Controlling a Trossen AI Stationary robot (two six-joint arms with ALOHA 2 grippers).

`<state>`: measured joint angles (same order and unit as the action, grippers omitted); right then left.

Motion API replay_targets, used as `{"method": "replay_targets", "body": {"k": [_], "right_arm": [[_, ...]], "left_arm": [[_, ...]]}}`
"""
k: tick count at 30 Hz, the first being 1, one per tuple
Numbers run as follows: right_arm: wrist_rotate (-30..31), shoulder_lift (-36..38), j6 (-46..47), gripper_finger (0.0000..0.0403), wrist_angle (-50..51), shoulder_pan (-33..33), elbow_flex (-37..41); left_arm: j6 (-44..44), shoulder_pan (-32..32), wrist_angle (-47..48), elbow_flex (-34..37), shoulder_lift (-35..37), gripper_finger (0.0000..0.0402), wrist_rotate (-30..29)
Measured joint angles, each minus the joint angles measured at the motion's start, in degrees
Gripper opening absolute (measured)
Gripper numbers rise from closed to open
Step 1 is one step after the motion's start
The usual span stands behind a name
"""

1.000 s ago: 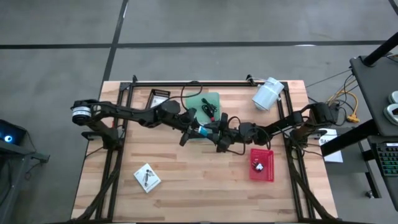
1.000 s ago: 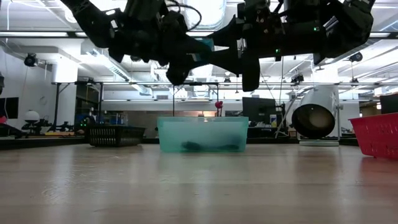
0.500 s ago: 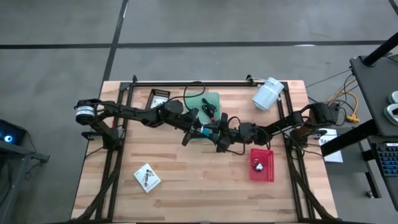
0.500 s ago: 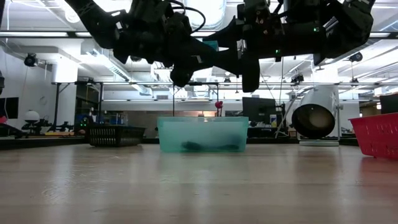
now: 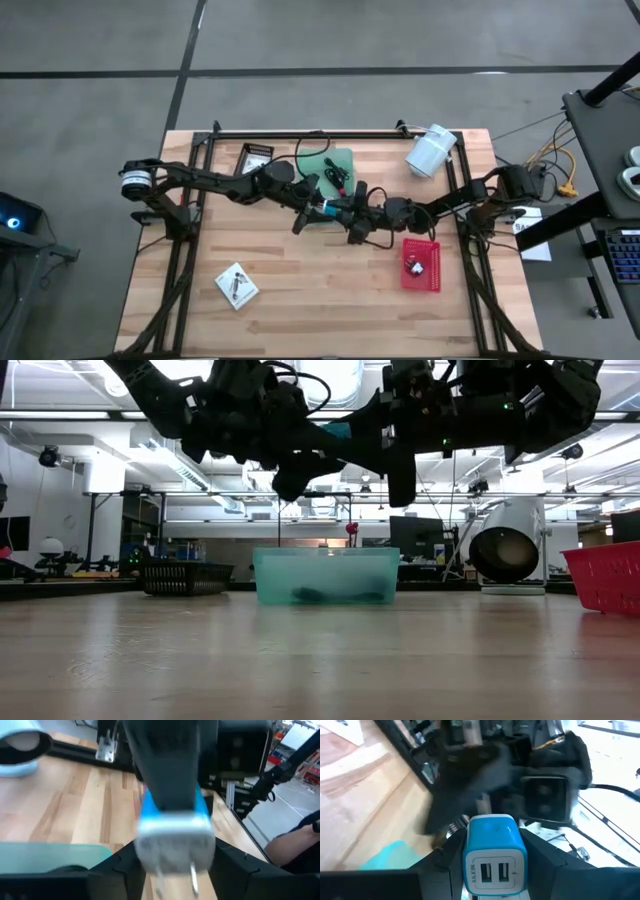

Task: Pick and place items into bin
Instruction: Put the blue charger adapter into the red bin

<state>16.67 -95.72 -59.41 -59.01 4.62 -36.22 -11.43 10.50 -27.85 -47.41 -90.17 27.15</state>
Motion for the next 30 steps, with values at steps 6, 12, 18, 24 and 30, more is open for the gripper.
{"method": "replay_targets", "body": {"k": [6,12,18,24,30], "right_arm": [[1.8,0.1,0.8,0.0135,-0.3,0.0,-0.1],[13.2,0.1,1.8,0.0135,0.1,0.9,-0.1],[31.2,0.1,4.7,0.0135,0.7,4.6,-0.1],[52.9,0.1,8.9,0.0135,3.1,12.1,0.0],[60.0,0.1,14.4,0.0135,3.4,22.2,0.0]], "left_arm": [[2.9,0.3,3.5,0.1,1.2,0.0204,0.4],[7.7,0.8,11.4,0.1,5.9,0.0228,1.3],[11.9,0.9,22.3,0.3,12.4,0.0237,1.2],[12.3,0.9,23.3,2.1,17.5,0.0238,-0.5],[15.3,0.9,24.8,2.9,21.3,0.0238,-7.7]]}}
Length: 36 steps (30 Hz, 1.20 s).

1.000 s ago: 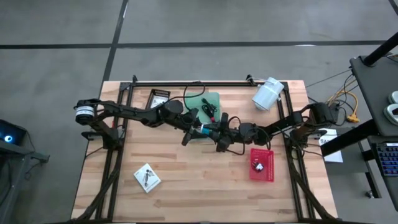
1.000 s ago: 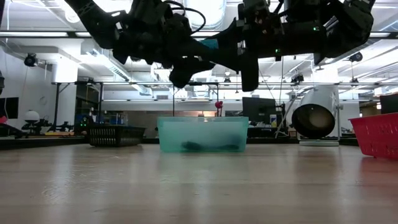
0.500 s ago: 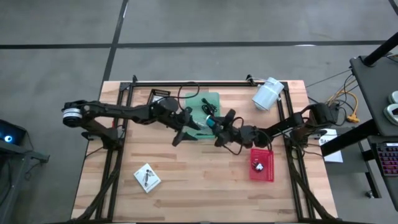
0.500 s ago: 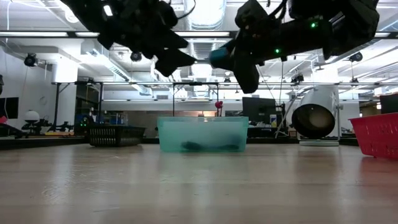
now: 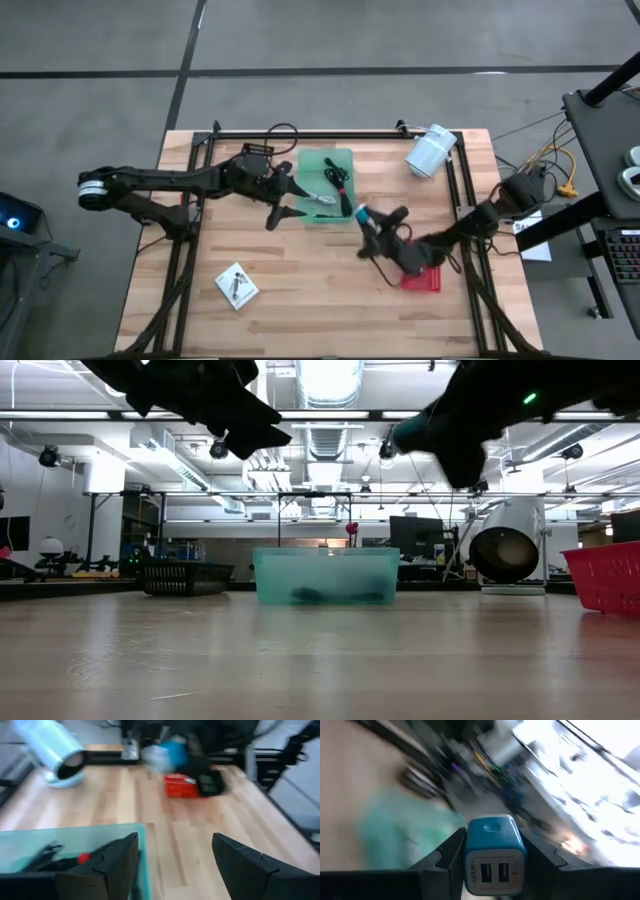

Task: Pick and place items into bin
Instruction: Put the blue charger adapter into the red bin

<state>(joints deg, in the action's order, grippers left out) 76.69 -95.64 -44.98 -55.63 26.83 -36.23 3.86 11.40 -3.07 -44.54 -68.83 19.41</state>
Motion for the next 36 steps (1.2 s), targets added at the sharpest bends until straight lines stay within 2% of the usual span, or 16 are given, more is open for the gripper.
{"method": "replay_targets", "body": {"k": [5,9,12,14,19,27,30,36], "right_arm": [[-12.1,0.0,11.6,0.0135,1.6,6.3,0.0],[-12.4,0.6,19.2,0.0135,3.0,9.4,0.0],[-12.6,3.0,30.1,0.0135,7.7,11.5,0.0],[-13.9,5.5,38.9,0.0135,13.3,12.5,0.0],[-28.8,12.3,64.1,0.0135,33.6,12.9,0.0],[-33.3,20.8,99.4,0.0135,67.6,12.9,0.0],[-37.3,22.9,105.8,0.0135,74.5,13.0,0.0],[-45.5,29.2,106.6,0.0135,80.6,13.3,0.0]], "left_arm": [[0.1,0.2,-0.4,0.0,0.8,0.0238,-3.5],[0.1,0.2,-0.4,-0.2,0.8,0.0238,-3.6],[0.1,0.2,-0.4,-0.2,0.6,0.0238,-3.6],[0.9,0.2,-0.3,-0.2,0.5,0.0238,-3.7],[4.7,0.3,-0.4,-0.2,0.5,0.0238,-4.0],[4.1,0.3,-0.3,-0.2,0.5,0.0238,-5.4],[4.0,0.2,-0.3,-0.2,0.5,0.0238,-5.4],[4.0,0.2,-0.3,-0.2,0.5,0.0238,-5.4]]}}
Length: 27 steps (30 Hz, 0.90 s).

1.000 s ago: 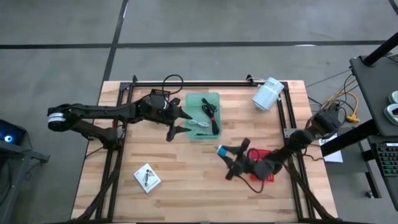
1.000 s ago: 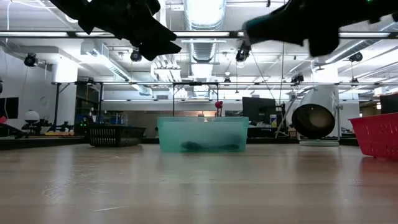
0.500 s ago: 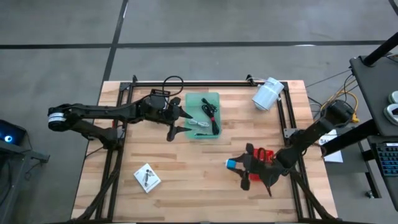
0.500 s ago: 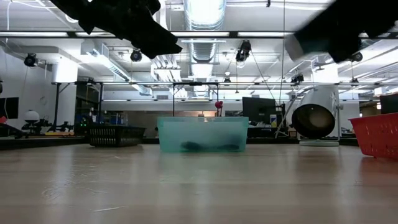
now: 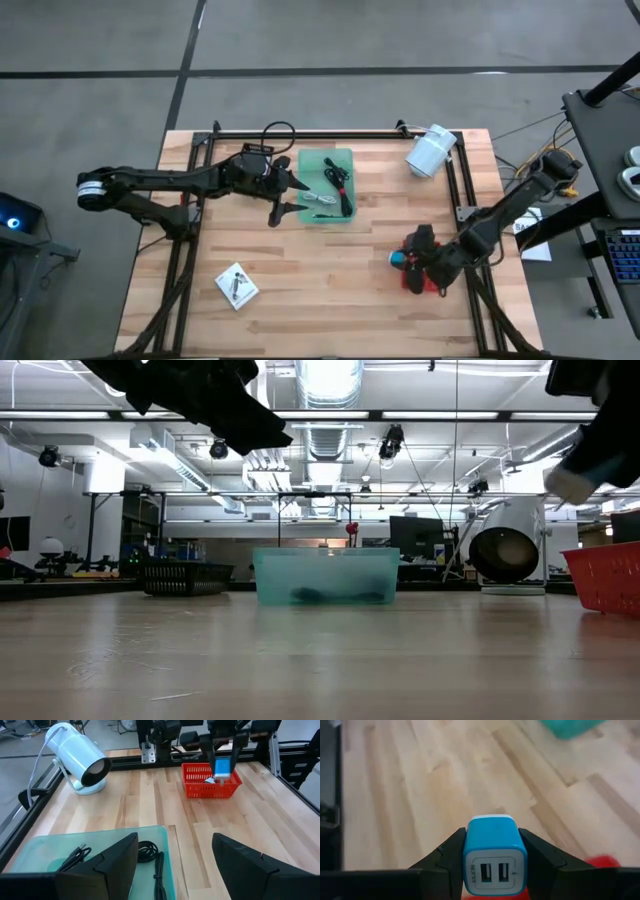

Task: Pick and place items into bin
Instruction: Put the blue charger adapter into the red bin, then put the white card reader box into the black bin

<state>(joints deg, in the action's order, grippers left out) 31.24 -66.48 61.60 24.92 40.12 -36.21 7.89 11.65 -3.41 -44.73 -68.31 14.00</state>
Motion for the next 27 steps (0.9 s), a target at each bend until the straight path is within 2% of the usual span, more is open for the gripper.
{"method": "replay_targets", "body": {"k": [2,9,14,17,23,27], "right_arm": [[-2.5,2.3,0.1,0.0135,2.5,0.0,0.0],[-4.3,6.9,6.1,0.0135,20.8,0.1,0.0],[-9.4,7.6,8.3,0.0135,24.2,0.2,0.0],[-9.9,7.1,8.1,0.0137,24.2,0.2,0.0],[-9.9,6.3,8.1,0.0220,24.1,0.2,0.0],[-9.7,6.2,8.4,0.0250,24.0,0.2,0.0]], "left_arm": [[0.0,0.0,0.0,0.0,0.0,0.0238,0.0],[0.0,0.0,0.0,0.0,0.0,0.0238,-0.9],[0.0,0.0,0.0,0.0,0.0,0.0238,-1.0],[0.0,0.0,0.0,0.0,0.0,0.0238,-1.0],[0.0,0.0,0.0,0.1,0.0,0.0238,-1.0],[0.0,0.0,0.0,0.1,0.0,0.0238,-1.0]]}}
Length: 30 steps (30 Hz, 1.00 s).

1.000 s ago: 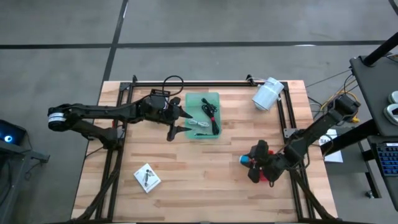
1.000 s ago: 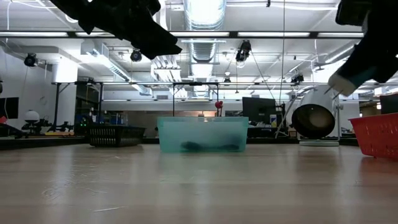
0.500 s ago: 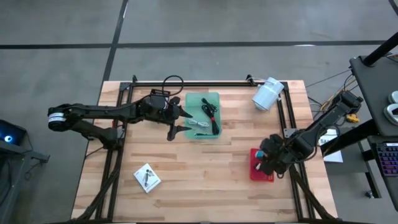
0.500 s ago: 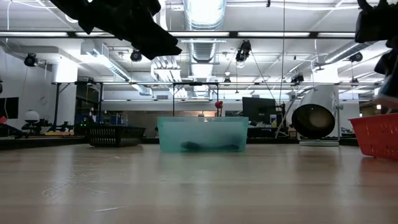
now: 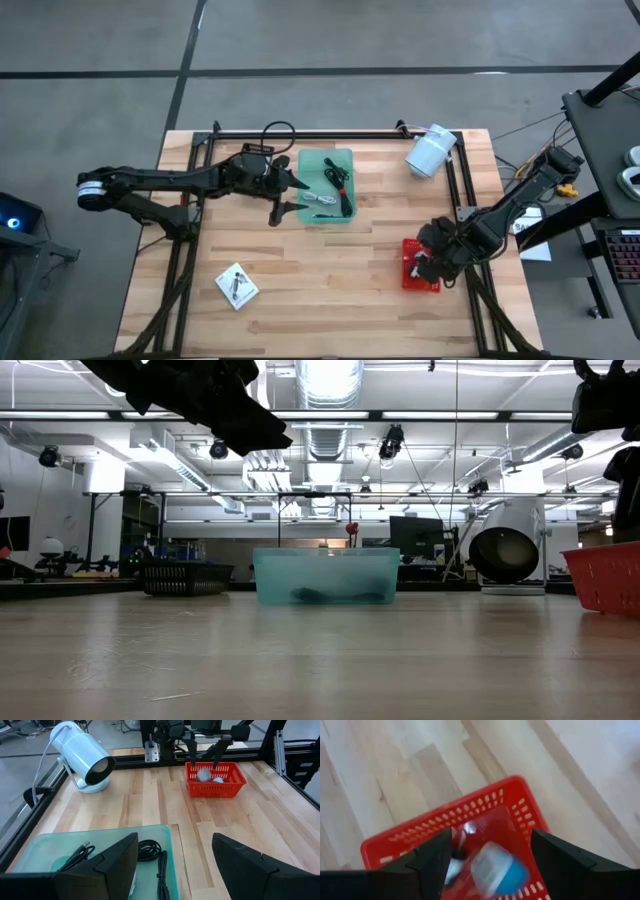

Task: Pick and place items into bin
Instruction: Put the white card reader box into the black bin

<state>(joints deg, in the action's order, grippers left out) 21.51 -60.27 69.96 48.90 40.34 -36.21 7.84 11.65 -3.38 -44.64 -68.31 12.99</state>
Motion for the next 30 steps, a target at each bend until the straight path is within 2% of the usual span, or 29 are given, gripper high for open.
{"method": "replay_targets", "body": {"k": [2,4,9,10,11,17,21,25,27,30], "right_arm": [[1.6,0.0,0.4,0.0255,-0.1,0.0,0.0],[6.0,0.0,0.1,0.0256,-0.6,0.0,0.0],[26.9,0.0,-5.2,0.0249,-4.1,0.0,0.0],[30.3,0.0,-6.4,0.0247,-5.6,0.0,0.1],[31.3,0.0,-7.2,0.0245,-7.3,-0.2,0.1],[29.0,-0.9,-26.0,0.0237,-20.4,-3.1,1.7],[17.9,-1.6,-39.6,0.0235,-36.2,-6.5,5.3],[5.4,-4.6,-46.9,0.0235,-53.3,-11.3,9.5],[2.6,-6.9,-51.9,0.0235,-58.5,-13.7,10.3],[2.5,-10.5,-60.9,0.0235,-62.9,-17.1,10.1]], "left_arm": [[0.0,0.0,0.0,0.0,0.0,0.0238,0.0],[0.0,0.0,0.0,0.0,0.0,0.0238,0.0],[0.0,0.0,0.0,0.0,0.0,0.0238,0.0],[0.0,0.0,0.0,0.0,0.0,0.0238,0.0],[0.0,0.0,0.0,0.0,0.0,0.0238,0.0],[-0.2,0.0,0.0,0.0,0.0,0.0238,0.0],[-1.4,0.0,0.0,0.0,0.0,0.0238,0.0],[-1.5,0.0,0.0,0.0,0.0,0.0238,0.0],[-1.5,0.0,0.0,0.0,0.0,0.0238,0.0],[-1.6,0.0,0.1,0.0,0.0,0.0238,0.0]]}}
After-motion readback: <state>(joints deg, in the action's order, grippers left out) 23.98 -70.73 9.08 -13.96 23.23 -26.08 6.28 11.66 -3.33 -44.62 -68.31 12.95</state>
